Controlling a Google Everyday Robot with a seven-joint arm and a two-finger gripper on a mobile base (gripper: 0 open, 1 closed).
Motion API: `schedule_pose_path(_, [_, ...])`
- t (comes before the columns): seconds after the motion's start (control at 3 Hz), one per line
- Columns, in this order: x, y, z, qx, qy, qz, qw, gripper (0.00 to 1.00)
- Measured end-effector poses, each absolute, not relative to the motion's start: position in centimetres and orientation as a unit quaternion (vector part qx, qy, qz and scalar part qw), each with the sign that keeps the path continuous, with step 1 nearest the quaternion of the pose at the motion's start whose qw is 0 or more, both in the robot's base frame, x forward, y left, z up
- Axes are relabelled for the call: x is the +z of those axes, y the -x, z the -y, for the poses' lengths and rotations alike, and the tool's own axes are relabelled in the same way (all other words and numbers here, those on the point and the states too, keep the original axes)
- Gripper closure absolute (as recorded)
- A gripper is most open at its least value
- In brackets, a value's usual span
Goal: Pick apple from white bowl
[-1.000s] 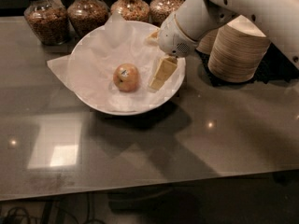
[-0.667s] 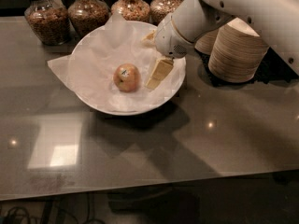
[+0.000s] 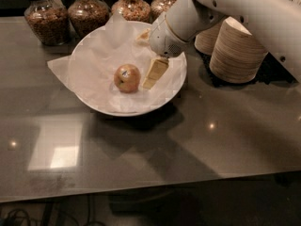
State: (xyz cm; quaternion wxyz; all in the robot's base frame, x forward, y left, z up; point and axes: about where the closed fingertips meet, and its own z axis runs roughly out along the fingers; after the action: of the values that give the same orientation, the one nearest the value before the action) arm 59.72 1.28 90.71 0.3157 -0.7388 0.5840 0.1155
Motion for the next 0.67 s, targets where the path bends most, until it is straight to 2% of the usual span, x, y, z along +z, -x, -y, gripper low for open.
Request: schedule_pose_path(0.67, [94.3, -58.9, -3.5, 0.087, 0.765, -0.552, 0.321, 0.15])
